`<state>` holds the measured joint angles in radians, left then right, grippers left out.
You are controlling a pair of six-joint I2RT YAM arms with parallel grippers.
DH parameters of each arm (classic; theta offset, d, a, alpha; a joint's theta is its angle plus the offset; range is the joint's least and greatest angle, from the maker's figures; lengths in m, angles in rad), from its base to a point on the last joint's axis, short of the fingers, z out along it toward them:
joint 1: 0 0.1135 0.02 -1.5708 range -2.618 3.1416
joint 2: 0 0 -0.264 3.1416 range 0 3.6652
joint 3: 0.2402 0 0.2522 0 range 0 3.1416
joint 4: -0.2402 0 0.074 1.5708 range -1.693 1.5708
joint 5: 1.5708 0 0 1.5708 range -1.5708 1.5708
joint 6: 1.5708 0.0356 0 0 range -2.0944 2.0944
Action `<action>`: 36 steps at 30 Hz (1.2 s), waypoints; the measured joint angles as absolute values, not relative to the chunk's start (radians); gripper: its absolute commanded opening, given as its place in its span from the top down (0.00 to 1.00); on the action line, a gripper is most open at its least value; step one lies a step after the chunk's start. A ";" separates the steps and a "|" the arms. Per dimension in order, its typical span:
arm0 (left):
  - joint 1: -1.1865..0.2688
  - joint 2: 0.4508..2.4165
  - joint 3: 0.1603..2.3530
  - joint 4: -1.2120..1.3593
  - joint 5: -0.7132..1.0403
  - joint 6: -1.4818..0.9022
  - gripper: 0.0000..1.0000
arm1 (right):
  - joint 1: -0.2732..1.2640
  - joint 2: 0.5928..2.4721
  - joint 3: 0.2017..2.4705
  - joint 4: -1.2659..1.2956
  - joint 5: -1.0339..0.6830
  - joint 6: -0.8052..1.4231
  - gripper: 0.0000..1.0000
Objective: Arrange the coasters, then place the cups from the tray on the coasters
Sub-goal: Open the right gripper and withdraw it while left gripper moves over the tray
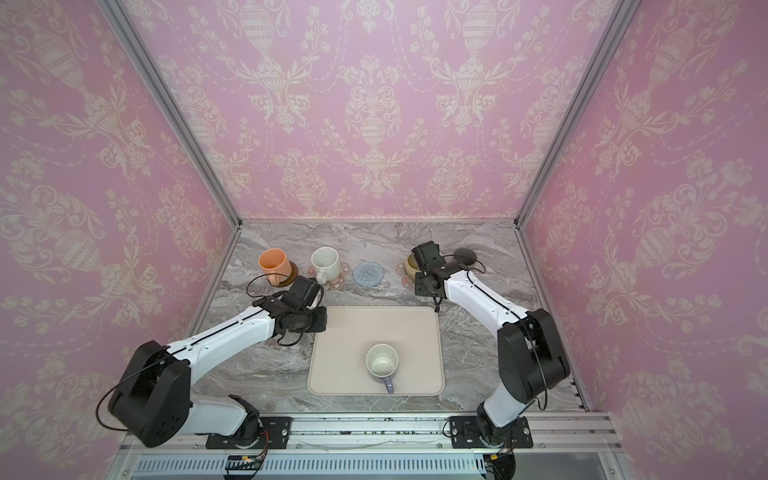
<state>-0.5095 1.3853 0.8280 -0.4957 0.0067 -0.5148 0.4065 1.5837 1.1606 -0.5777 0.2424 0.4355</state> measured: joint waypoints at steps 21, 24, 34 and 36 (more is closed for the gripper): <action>-0.690 1.291 0.781 -0.606 0.069 -0.546 0.70 | 0.628 1.331 0.866 -0.619 0.195 0.552 0.65; -0.717 1.291 0.780 -0.611 0.097 -0.550 0.70 | 0.638 1.317 0.847 -0.618 0.179 0.556 0.65; -0.810 1.305 0.759 -0.545 0.281 -0.578 0.71 | 0.666 1.307 0.787 -0.613 0.099 0.577 0.65; -0.818 1.319 0.754 -0.528 0.318 -0.586 0.72 | 0.675 1.307 0.783 -0.609 0.089 0.578 0.65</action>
